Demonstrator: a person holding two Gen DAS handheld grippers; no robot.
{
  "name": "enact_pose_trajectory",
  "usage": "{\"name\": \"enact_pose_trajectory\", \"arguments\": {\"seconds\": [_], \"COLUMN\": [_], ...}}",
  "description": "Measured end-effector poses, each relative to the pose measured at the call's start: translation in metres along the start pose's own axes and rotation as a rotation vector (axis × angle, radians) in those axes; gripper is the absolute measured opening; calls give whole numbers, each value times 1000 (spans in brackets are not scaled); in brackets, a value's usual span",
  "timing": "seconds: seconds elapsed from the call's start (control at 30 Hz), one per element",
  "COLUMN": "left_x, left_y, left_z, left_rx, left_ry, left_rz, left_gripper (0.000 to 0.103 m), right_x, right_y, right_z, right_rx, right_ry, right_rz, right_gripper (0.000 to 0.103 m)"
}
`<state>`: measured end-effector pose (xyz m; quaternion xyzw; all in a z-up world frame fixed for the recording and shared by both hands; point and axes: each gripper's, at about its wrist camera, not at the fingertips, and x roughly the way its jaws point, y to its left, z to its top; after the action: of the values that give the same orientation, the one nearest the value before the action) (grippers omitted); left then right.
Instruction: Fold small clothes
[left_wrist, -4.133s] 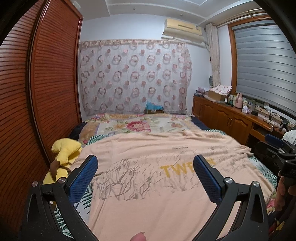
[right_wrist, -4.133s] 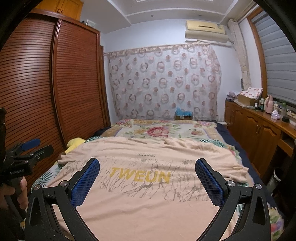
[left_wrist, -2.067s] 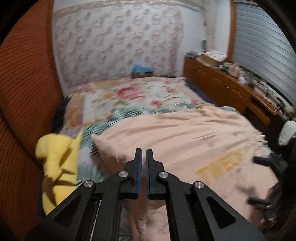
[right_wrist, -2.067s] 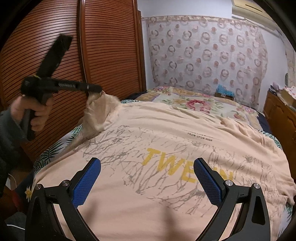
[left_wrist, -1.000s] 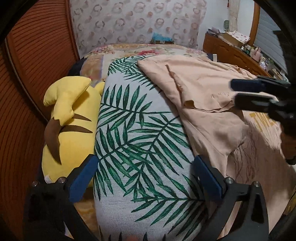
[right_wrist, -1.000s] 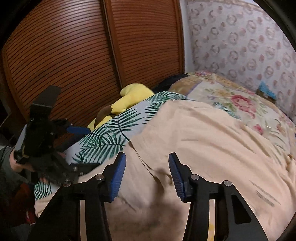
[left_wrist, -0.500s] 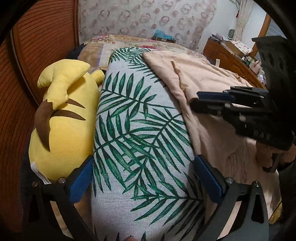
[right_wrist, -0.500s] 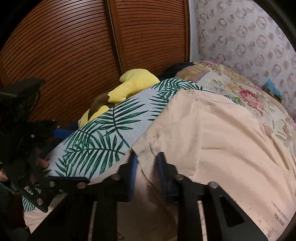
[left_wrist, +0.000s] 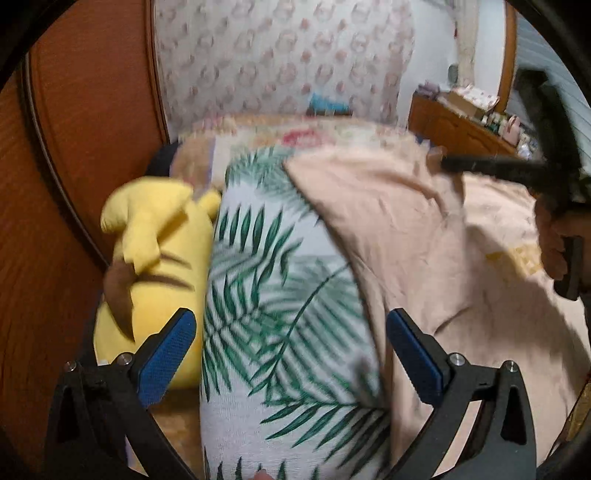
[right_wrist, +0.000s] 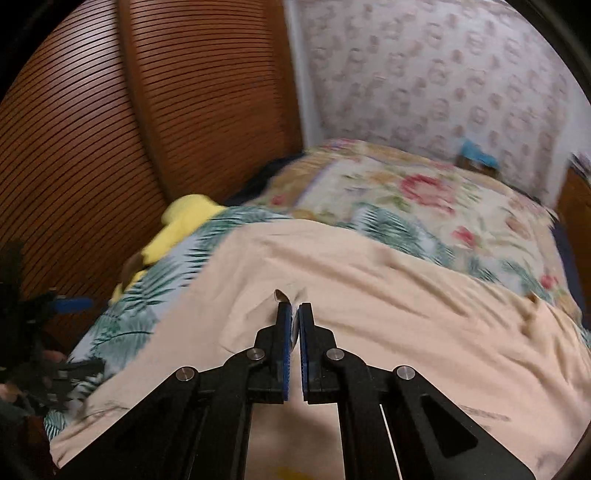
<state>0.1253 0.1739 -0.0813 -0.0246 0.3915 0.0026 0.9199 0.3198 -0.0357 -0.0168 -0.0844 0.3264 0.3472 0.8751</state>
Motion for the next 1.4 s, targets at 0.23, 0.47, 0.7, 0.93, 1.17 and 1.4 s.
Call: {"name": "enact_pose_trajectory", "arguments": {"seconds": [0.23,0.47,0.7,0.93,1.17,1.4], "left_x": [-9,-1,-6,9,28,12], "left_y": [-29,-60,-97,-130,-122,-125], "left_z": [16,15,11,3,2,11], "left_rx": [51,98,153,207,183,193], "left_ry": [-45,-26,-23,51,91,61], "left_rz": [-35,-72,-164,-219,-164,-167], "left_gripper": [103,103,71,36,26,9], "right_x": [4,-33,-123,-207,-254,-247], "right_y": [-7,-11,-36,-55,-57,-42], "right_z": [-10,-16,-56,-86,-117,-143], "right_rx": [-7,-29,-27,-24,-4,55], "right_ry": [20,-9,-72,-124,-140,-109], "right_rz": [-25,-46,-104,-220,-329,-343], "right_gripper": [27,33,34,58,58,58]}}
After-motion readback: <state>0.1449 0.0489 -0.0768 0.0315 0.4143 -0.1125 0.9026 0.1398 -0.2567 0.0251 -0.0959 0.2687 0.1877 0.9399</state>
